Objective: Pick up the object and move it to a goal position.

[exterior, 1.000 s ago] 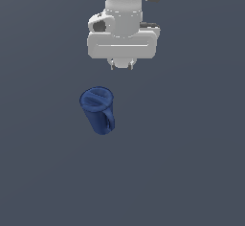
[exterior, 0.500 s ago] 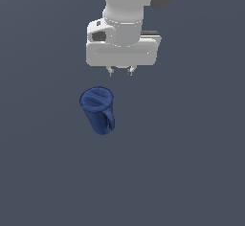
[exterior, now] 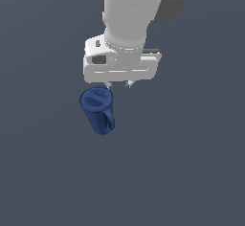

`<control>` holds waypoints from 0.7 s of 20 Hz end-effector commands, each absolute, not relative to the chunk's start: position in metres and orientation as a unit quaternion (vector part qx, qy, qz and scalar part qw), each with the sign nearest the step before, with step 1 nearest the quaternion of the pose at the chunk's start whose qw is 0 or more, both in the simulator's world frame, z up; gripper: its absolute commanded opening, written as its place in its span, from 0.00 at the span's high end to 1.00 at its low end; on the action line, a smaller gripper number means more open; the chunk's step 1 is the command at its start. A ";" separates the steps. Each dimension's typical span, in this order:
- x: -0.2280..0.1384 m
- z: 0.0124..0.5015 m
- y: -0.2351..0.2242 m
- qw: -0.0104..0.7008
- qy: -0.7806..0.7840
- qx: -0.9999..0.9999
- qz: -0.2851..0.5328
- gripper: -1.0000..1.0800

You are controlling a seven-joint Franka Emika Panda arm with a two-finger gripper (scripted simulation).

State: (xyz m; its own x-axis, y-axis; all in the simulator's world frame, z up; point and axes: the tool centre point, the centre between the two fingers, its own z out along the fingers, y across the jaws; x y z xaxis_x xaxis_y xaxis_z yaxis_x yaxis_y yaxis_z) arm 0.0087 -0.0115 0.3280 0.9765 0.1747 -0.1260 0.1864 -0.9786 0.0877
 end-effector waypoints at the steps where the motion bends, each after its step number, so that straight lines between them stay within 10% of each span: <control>1: 0.018 0.322 -0.013 0.055 0.101 0.991 -0.074 0.38; 14: 0.055 0.281 -0.022 0.082 0.146 0.974 -0.151 0.38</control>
State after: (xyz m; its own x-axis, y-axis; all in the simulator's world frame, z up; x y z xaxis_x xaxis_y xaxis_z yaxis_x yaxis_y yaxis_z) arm 0.0517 -0.0212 0.2864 0.9202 0.2524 -0.2994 0.2973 -0.9478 0.1149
